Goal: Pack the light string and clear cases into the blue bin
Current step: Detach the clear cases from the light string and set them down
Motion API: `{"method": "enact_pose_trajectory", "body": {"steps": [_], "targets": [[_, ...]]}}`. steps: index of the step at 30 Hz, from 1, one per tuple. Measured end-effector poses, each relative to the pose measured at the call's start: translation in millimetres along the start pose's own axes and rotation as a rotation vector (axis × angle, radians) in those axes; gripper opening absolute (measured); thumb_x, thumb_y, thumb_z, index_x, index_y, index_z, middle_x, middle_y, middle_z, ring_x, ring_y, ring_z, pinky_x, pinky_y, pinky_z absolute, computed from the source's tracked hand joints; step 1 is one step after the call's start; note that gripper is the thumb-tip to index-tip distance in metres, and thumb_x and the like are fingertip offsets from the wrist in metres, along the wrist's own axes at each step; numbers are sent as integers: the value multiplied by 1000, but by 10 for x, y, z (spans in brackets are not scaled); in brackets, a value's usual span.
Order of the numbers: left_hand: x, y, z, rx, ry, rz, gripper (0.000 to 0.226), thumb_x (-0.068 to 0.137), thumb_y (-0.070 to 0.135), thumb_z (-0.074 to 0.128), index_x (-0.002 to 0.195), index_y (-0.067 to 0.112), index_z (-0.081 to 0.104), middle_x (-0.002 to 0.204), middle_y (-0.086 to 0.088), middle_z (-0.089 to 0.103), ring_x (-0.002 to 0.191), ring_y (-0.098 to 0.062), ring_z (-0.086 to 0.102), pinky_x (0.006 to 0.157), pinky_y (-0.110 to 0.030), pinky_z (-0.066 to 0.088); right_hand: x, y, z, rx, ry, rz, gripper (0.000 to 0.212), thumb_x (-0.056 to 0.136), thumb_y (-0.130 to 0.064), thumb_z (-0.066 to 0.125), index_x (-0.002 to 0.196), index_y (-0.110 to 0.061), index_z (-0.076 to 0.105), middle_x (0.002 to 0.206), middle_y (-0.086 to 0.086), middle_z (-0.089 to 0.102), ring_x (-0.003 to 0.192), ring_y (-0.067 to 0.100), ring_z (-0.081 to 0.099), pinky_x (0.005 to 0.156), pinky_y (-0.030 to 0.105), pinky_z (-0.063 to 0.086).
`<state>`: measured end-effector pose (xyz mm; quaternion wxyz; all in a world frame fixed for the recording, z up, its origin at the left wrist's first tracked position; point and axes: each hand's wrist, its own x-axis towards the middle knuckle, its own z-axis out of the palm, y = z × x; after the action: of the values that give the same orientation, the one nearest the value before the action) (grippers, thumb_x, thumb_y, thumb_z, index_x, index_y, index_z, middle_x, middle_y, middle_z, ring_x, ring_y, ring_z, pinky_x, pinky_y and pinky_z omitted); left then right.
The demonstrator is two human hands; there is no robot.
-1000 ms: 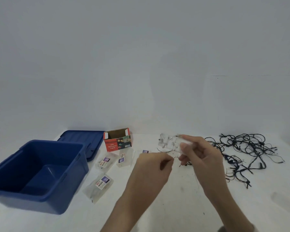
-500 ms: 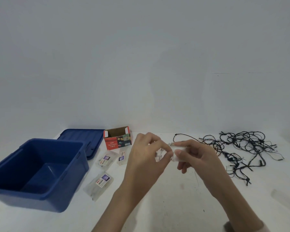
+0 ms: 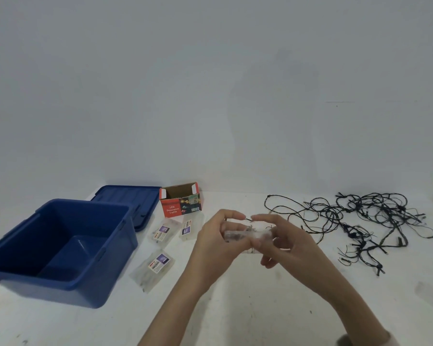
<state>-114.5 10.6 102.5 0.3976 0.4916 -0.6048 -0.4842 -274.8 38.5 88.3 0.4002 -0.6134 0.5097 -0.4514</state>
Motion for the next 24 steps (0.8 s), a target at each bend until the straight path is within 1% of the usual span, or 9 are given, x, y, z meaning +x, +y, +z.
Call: {"method": "enact_pose_trajectory", "body": {"steps": [4, 8, 10, 12, 14, 16, 19, 21, 24], "targets": [[22, -136, -99, -87, -96, -96, 33, 75, 2, 74, 99, 21, 61, 95, -8, 72, 82, -17, 68, 73, -29, 52, 60, 71, -4, 28, -57, -13, 24, 71, -30, 75, 94, -24, 72, 79, 9, 70, 66, 21, 66, 62, 28, 55], [42, -373, -198, -197, -270, -214, 45, 67, 15, 78, 108, 19, 61, 101, -11, 70, 85, -21, 67, 74, -28, 50, 111, 208, 31, 110, -180, 104, 28, 68, -29, 80, 86, -11, 70, 83, 9, 72, 63, 25, 66, 61, 29, 53], [63, -487, -206, -316, -265, -302, 44, 69, 14, 77, 110, 14, 60, 103, -13, 68, 82, -21, 66, 72, -27, 52, 139, 313, 75, 203, -174, 179, 17, 72, -16, 78, 83, -5, 70, 77, 13, 72, 60, 26, 63, 60, 31, 53], [115, -562, -202, -409, -211, -360, 32, 80, 9, 71, 110, 9, 59, 101, -16, 66, 83, -23, 64, 73, -27, 55, 172, 427, 134, 280, -118, 248, 9, 76, -4, 73, 81, 1, 69, 73, 15, 70, 59, 25, 61, 59, 32, 53], [246, -666, -222, -230, -104, -313, 23, 88, 19, 63, 109, 13, 58, 103, -11, 65, 86, -18, 62, 75, -24, 54, 203, 531, 189, 341, -36, 315, 8, 76, 0, 70, 82, 5, 68, 72, 15, 69, 58, 23, 59, 57, 30, 52], [485, -861, -303, 192, 85, -197, 29, 89, 29, 61, 116, 19, 56, 115, -5, 61, 99, -14, 57, 85, -26, 48, 240, 596, 223, 403, 47, 365, 7, 77, 2, 68, 82, 7, 68, 71, 15, 68, 56, 21, 59, 55, 28, 52], [849, -1141, -446, 768, 274, -111, 45, 92, 31, 52, 134, 15, 44, 134, -6, 49, 123, -25, 39, 102, -36, 33, 294, 643, 247, 458, 120, 398, 6, 78, 2, 67, 82, 7, 68, 74, 16, 69, 57, 21, 59, 54, 27, 52], [1029, -1268, -493, 962, 278, -163, 45, 95, 35, 44, 134, 13, 41, 134, -10, 48, 122, -30, 35, 103, -38, 30, 319, 659, 262, 474, 133, 408, 6, 78, 2, 67, 81, 6, 68, 76, 17, 69, 59, 22, 59, 54, 28, 52], [1186, -1379, -477, 1036, 269, -281, 46, 96, 41, 39, 132, 11, 41, 130, -15, 51, 120, -34, 38, 101, -41, 34, 334, 687, 276, 480, 134, 421, 5, 78, 2, 67, 81, 6, 68, 76, 17, 70, 60, 22, 59, 53, 27, 52]]}}
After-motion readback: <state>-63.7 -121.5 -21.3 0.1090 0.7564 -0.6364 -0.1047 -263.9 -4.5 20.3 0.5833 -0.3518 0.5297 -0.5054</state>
